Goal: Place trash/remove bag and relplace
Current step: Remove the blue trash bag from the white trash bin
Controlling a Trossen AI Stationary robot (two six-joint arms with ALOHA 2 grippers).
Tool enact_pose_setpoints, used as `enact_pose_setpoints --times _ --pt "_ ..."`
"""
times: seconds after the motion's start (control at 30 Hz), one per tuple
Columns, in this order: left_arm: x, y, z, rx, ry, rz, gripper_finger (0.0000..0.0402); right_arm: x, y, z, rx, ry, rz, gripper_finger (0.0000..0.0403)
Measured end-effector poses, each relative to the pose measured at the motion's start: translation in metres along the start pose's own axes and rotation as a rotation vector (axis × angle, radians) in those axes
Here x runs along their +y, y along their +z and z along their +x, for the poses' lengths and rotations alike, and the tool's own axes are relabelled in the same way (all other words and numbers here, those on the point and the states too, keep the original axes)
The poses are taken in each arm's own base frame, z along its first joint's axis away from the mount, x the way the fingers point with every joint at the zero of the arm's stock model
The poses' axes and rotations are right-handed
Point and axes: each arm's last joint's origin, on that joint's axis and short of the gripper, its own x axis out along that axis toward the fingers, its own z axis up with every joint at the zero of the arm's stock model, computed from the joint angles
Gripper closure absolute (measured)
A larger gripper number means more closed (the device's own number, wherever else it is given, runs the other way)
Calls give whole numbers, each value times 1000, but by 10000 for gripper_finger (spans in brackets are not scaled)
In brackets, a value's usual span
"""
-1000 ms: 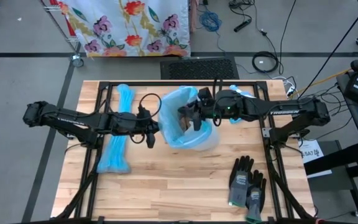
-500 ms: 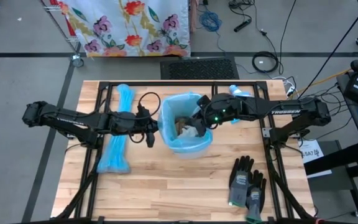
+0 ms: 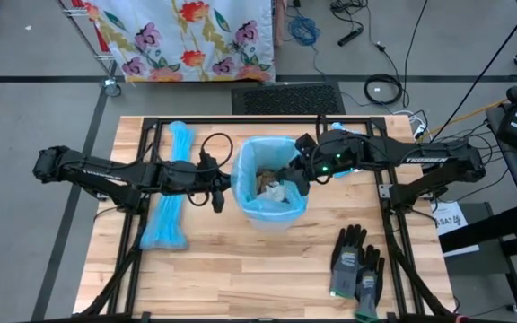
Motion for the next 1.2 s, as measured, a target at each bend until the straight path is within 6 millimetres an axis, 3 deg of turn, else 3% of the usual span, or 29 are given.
enact_pose_setpoints --times 0.27,0.63,0.97,1.2 --pt "0 0 0 3 0 1 402 -2 -3 -24 18 -61 0 403" --pt "0 -1 0 6 1 1 402 -3 -15 -35 110 -111 37 403" --pt "0 0 0 4 1 0 402 12 -26 -35 201 22 55 403" --pt "0 0 0 2 2 -1 402 27 -8 -35 32 188 25 403"
